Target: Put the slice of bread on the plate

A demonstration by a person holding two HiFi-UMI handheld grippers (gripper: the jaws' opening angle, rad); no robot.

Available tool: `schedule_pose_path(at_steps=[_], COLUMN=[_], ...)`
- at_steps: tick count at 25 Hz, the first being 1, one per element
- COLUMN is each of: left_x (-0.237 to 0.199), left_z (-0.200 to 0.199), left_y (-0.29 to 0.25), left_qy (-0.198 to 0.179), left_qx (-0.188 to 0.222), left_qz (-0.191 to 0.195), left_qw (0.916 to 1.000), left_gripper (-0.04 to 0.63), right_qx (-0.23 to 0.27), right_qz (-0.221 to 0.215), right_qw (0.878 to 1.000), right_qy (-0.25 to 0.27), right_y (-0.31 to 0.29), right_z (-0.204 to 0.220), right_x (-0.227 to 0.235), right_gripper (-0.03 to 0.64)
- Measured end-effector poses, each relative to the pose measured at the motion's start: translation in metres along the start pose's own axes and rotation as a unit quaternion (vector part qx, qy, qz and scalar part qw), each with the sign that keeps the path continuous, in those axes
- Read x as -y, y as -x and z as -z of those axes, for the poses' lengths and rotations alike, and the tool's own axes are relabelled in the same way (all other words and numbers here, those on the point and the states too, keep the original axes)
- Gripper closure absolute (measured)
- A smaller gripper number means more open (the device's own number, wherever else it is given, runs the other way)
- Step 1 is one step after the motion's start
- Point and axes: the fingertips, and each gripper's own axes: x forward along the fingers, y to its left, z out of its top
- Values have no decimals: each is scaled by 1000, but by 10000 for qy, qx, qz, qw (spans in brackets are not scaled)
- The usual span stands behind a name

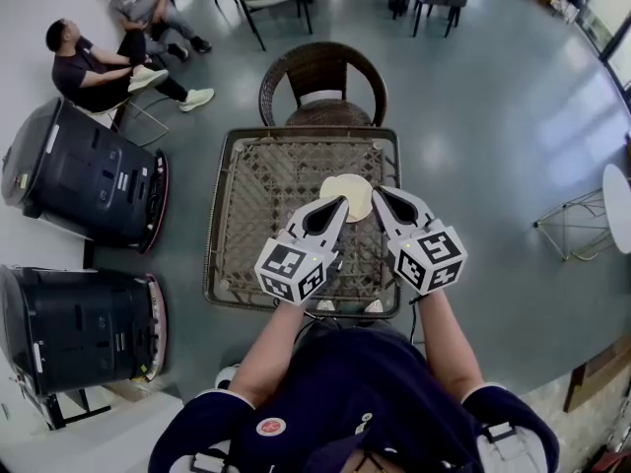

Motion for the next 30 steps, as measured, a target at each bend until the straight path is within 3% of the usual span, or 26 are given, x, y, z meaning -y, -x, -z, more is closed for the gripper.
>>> schedule_pose_path(at_steps=[30], left_x=[26], left_z=[-15], left_y=[3], left_qy=[164], left_qx=[174], left_qz=[170], left_qw=[9996], left_gripper=[588], right_qx=[236], right_qz=[-54], right_qw=[9996], right_qy=[116], right_y=[22], right_z=[-19], right_x=[-5], right_gripper=[611])
